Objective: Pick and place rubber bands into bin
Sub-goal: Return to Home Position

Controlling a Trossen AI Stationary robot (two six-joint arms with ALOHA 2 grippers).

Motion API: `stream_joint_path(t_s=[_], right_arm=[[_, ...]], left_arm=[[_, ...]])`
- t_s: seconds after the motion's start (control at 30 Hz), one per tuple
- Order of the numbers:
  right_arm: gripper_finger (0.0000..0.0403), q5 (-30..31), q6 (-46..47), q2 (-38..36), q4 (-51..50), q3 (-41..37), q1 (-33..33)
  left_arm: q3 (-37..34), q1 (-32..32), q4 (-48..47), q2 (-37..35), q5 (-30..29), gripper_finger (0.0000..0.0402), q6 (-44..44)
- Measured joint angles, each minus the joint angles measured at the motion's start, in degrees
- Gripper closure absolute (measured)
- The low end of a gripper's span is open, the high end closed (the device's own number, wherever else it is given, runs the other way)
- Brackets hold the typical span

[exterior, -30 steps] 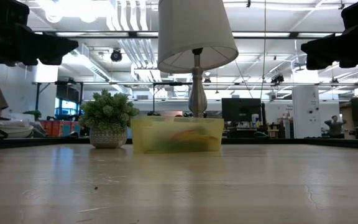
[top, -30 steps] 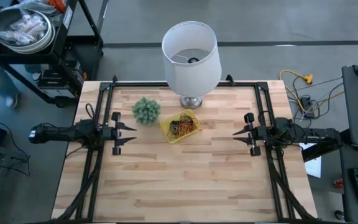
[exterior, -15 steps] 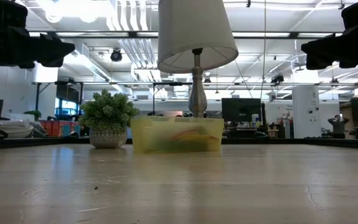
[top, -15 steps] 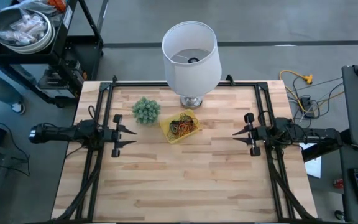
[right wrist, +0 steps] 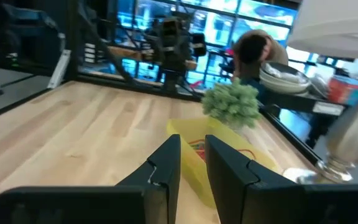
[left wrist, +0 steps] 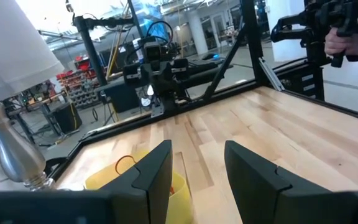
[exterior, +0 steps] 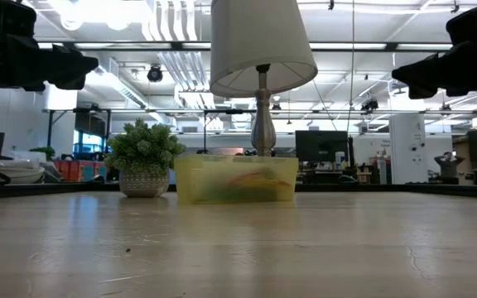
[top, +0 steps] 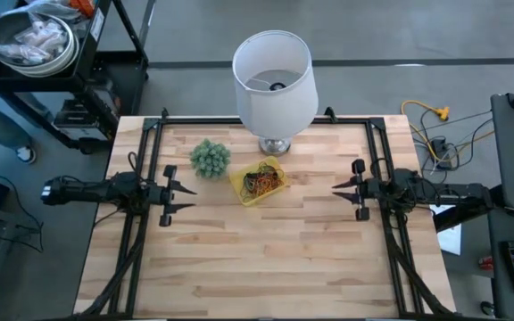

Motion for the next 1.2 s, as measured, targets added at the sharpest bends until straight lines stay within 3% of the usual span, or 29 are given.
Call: stream_joint_path(t_s=[0.33, 0.5, 1.2], right_arm=[[0.0335, 0.4, 0.0, 0.0, 0.0, 0.0, 0.0], [0.0335, 0.4, 0.2, 0.0, 0.0, 0.0, 0.0], [0.0335, 0.4, 3.5, 0.0, 0.0, -0.1, 0.0]], left_arm=[[0.0, 0.0, 0.7, 0.4, 0.2, 0.0269, -0.2], [0.0, 0.0, 0.8, 0.4, -1.8, 0.0269, -10.4], [0.0, 0.0, 1.2, 0.5, -2.2, 0.0269, -10.5]])
